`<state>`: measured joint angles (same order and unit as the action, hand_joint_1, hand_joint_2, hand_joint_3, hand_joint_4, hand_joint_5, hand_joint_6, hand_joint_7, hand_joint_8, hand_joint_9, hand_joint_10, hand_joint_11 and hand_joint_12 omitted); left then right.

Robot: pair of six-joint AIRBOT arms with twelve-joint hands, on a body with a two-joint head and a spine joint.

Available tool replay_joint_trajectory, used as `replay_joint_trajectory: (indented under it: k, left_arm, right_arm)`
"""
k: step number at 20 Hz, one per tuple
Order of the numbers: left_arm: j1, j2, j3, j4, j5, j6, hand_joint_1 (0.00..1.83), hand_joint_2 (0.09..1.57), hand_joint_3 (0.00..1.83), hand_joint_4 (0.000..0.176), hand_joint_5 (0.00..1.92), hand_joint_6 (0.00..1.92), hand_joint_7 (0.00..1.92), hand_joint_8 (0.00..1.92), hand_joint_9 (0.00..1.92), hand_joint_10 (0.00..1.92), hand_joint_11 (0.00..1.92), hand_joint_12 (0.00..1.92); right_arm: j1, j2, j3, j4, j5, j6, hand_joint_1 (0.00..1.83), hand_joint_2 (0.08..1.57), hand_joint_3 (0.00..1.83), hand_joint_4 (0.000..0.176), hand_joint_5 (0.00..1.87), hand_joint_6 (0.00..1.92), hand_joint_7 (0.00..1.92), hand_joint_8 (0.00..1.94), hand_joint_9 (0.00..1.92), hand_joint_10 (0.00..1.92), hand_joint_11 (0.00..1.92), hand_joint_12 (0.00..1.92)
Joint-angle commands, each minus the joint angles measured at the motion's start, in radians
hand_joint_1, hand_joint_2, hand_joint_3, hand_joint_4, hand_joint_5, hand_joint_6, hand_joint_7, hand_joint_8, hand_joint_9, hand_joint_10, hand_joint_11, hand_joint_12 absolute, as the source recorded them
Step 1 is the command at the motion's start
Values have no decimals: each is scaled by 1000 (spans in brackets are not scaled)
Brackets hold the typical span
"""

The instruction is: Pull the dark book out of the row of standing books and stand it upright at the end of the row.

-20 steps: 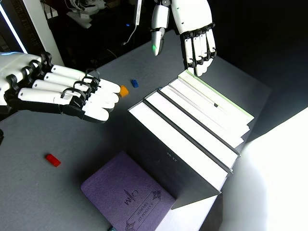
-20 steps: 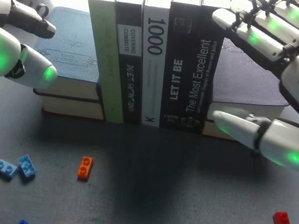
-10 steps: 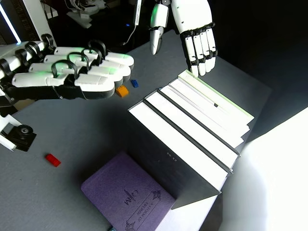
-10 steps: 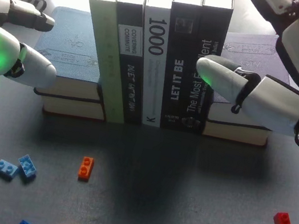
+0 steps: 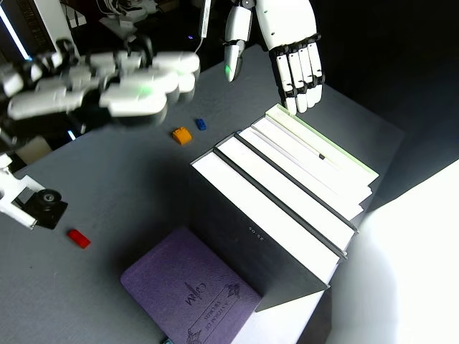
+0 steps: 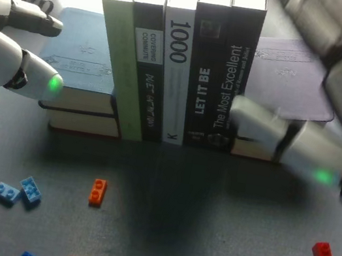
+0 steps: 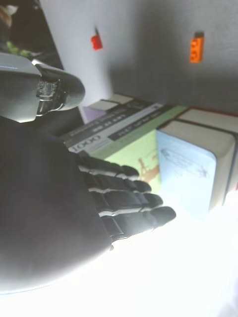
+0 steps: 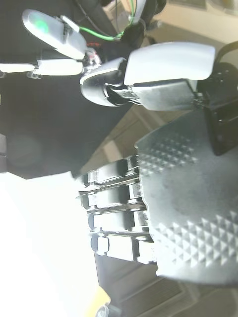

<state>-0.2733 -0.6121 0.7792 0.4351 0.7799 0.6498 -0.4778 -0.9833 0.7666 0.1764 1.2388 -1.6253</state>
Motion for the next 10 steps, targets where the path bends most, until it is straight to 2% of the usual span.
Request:
replay_joint_trajectory:
  k: [1, 2, 3, 4, 6, 7, 9, 10]
  left_arm:
    - [-13, 8, 3, 32, -73, 0, 0, 1177, 0, 0, 0, 0, 51, 0, 40, 4, 0, 362]
    - [-12, 8, 4, 32, -73, 0, 0, 1201, 4, 0, 12, 3, 51, 0, 36, 2, 0, 328]
    - [-12, 8, 3, 32, -73, 0, 0, 1208, 6, 2, 12, 3, 49, 0, 34, 1, 0, 320]
    - [-12, 8, 3, 32, -73, 0, 0, 1224, 9, 7, 31, 7, 39, 4, 46, 7, 0, 359]
    - [-12, 8, 3, 32, -73, 0, 0, 1219, 6, 9, 20, 2, 46, 7, 55, 11, 0, 360]
    - [-12, 8, 3, 32, -73, 0, 0, 1218, 4, 12, 17, 1, 50, 4, 52, 7, 0, 330]
    - [-12, 8, 3, 32, -73, 0, 0, 1221, 3, 13, 36, 6, 69, 6, 59, 7, 0, 386]
    - [-12, 8, 3, 32, -73, 0, 0, 1231, 5, 16, 32, 3, 68, 3, 54, 3, 0, 359]
  right_arm:
    - [17, 6, -7, -47, 144, -4, 0, 1147, 3, 10, 401, 42, 137, 0, 53, 3, 0, 162]
    - [31, 2, -7, -45, 123, -5, 0, 1141, 0, 1, 475, 39, 163, 2, 76, 7, 0, 278]
    - [48, -5, -7, -25, 95, -15, 0, 1139, 0, 0, 501, 29, 157, 1, 67, 2, 0, 276]
    - [74, -21, -5, 18, 65, -46, 0, 1126, 0, 8, 572, 37, 180, 5, 54, 0, 0, 196]
    - [115, -42, 8, 49, 31, -72, 0, 1120, 0, 11, 598, 44, 200, 11, 51, 0, 0, 180]
    - [134, -51, 16, 61, 10, -72, 0, 1122, 0, 11, 610, 35, 186, 4, 39, 2, 0, 88]
    - [162, -75, 46, 78, -27, -75, 0, 1143, 6, 0, 628, 25, 166, 0, 22, 0, 0, 47]
    - [170, -90, 69, 78, -33, -80, 0, 1146, 7, 0, 622, 20, 171, 3, 19, 0, 0, 45]
